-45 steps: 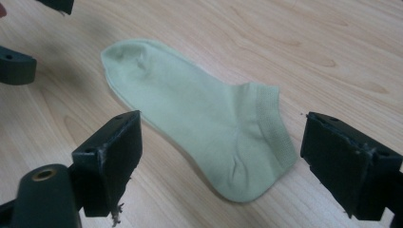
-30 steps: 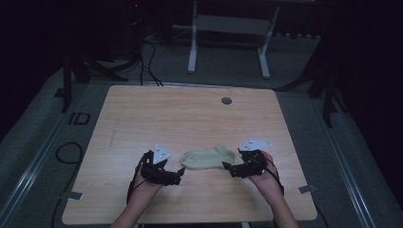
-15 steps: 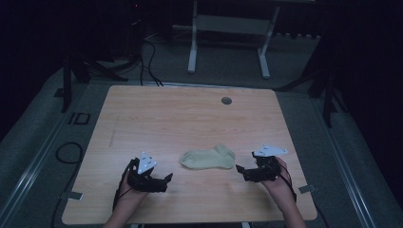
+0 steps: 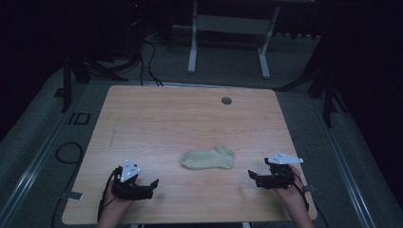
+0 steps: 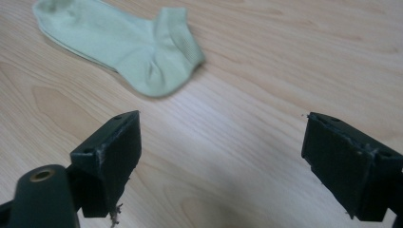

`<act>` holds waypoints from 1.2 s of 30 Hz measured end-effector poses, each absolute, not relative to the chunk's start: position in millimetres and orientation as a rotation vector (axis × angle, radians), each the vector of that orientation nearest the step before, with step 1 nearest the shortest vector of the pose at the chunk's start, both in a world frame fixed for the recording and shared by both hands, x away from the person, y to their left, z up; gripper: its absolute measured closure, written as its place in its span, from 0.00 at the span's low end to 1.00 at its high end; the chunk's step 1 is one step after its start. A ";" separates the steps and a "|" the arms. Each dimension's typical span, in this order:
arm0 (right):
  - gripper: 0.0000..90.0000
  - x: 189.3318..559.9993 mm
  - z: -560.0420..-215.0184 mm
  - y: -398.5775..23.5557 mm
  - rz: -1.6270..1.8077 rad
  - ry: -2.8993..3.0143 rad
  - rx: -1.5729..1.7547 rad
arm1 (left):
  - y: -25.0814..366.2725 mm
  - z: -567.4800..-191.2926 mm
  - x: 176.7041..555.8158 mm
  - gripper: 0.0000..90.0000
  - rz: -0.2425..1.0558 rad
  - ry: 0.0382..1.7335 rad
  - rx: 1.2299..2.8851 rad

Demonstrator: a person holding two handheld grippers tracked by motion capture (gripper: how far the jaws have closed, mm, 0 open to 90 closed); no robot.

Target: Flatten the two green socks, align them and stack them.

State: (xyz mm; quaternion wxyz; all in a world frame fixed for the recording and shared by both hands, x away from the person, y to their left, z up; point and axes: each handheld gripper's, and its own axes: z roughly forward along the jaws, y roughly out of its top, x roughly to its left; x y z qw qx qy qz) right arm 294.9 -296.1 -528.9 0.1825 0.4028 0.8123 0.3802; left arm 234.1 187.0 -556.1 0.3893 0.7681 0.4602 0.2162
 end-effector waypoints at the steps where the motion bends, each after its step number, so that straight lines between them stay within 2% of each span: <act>1: 0.14 293.6 -530.1 -298.6 1.070 2.286 1.148 | 189.0 -556.1 232.5 0.02 0.560 1.176 1.951; 19: 0.13 265.7 -542.7 -344.7 1.048 2.127 1.285 | 220.1 -565.8 211.0 0.02 0.591 1.283 1.915; 28: 0.13 255.1 -548.7 -360.6 1.047 2.040 1.357 | 238.7 -566.7 203.1 0.02 0.628 1.361 1.823; 32: 0.13 250.6 -550.8 -367.9 1.069 1.977 1.385 | 246.5 -565.8 199.8 0.02 0.709 1.407 1.747; 36: 0.13 246.8 -551.5 -377.1 1.077 1.888 1.430 | 253.2 -564.7 198.7 0.02 0.732 1.448 1.697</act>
